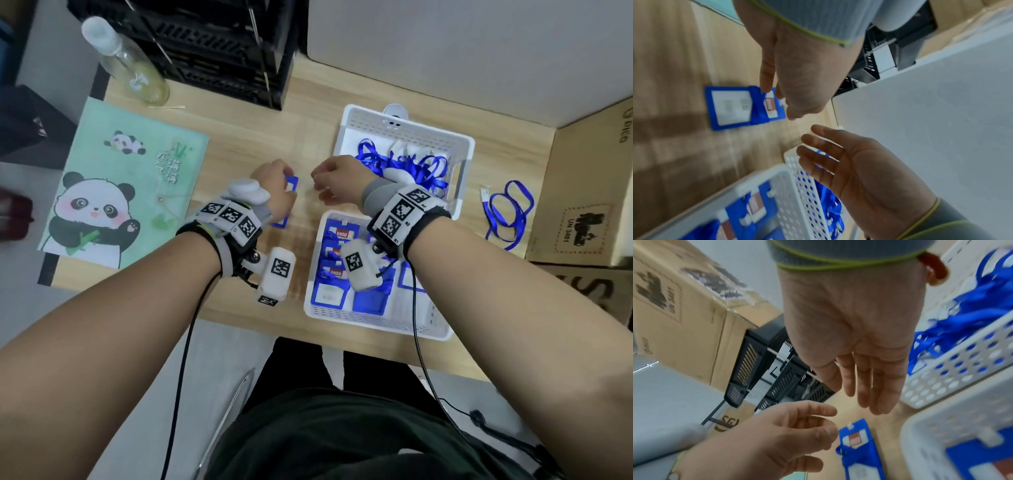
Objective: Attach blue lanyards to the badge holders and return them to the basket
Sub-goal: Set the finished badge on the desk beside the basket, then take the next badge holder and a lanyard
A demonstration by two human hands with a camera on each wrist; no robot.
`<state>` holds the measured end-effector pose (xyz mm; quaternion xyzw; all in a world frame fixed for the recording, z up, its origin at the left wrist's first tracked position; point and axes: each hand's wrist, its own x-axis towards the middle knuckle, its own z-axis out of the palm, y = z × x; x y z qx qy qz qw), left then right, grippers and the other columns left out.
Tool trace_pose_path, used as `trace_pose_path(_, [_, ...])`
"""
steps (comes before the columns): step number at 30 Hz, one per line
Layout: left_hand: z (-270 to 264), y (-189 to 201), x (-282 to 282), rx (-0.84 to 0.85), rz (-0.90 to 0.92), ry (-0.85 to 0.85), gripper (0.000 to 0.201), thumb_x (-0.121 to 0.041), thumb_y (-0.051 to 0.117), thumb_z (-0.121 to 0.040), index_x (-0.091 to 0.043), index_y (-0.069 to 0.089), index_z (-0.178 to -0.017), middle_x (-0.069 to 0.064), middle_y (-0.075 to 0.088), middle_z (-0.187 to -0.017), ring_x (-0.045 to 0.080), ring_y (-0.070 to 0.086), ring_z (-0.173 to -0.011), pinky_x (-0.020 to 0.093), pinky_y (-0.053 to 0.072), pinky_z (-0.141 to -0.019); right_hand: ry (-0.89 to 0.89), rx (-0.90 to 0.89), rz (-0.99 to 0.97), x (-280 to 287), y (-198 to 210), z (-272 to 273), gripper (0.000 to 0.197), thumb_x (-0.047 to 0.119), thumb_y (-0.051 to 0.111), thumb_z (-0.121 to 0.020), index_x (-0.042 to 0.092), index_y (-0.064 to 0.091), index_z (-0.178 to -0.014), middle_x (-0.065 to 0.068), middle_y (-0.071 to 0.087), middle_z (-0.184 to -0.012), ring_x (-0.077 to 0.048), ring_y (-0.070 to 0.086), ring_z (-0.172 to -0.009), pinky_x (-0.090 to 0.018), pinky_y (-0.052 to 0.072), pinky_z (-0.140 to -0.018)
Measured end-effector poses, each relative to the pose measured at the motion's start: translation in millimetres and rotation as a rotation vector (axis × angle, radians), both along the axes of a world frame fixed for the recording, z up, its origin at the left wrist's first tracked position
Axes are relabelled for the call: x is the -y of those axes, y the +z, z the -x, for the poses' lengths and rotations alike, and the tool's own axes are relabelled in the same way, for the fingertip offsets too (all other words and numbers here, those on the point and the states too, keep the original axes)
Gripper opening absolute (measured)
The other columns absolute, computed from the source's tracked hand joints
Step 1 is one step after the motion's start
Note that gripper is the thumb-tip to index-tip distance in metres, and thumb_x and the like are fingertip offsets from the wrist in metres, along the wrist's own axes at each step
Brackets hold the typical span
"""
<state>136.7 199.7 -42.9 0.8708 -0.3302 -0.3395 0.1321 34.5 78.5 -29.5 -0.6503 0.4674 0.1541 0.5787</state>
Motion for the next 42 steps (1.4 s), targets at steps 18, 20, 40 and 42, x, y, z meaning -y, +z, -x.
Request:
trace_pose_path(18, [141.5,8.9,32.5,-0.169,-0.058,-0.295,0.005,-0.019,0.064,-0.088,-0.021,0.064,-0.091,0.0,0.068,-0.089,0.019,0.064,-0.081,0.033,0.054,-0.076,0.056,-0.255,-0.04,-6.2,-24.8,198.0,0.016,0.022,0.06,-0.092,0.015,0.067,-0.105,-0.007,0.069,-0.092,-0.022,0.068,-0.081,-0.035,0.061,-0.077])
trace_pose_path(20, [146.3,6.4,28.1,-0.179,-0.075,-0.3,0.006,-0.017,0.064,-0.087,-0.02,0.066,-0.092,0.001,0.069,-0.089,0.021,0.065,-0.084,0.035,0.055,-0.08,0.109,-0.26,-0.036,-12.4,-31.1,201.3,0.015,0.019,0.063,-0.09,0.016,0.068,-0.103,-0.01,0.071,-0.094,-0.024,0.07,-0.083,-0.036,0.061,-0.078])
trace_pose_path(40, [124.4,133.2,89.9,-0.133,0.313,-0.216,0.016,-0.037,0.066,-0.086,-0.024,0.065,-0.095,-0.009,0.065,-0.087,0.011,0.059,-0.073,0.024,0.045,-0.066,-0.118,0.242,0.184,73.2,132.1,192.5,0.011,-0.001,0.064,-0.087,0.01,0.067,-0.087,-0.008,0.063,-0.073,-0.013,0.058,-0.06,-0.023,0.051,-0.061])
trace_pose_path(42, [120.8,150.5,99.8,-0.154,0.347,-0.215,0.014,-0.036,0.066,-0.086,-0.023,0.067,-0.093,-0.009,0.065,-0.08,0.011,0.057,-0.069,0.028,0.047,-0.07,-0.145,0.315,0.197,79.2,154.5,193.3,0.013,-0.001,0.062,-0.088,0.012,0.066,-0.086,-0.007,0.062,-0.073,-0.012,0.057,-0.06,-0.02,0.05,-0.059])
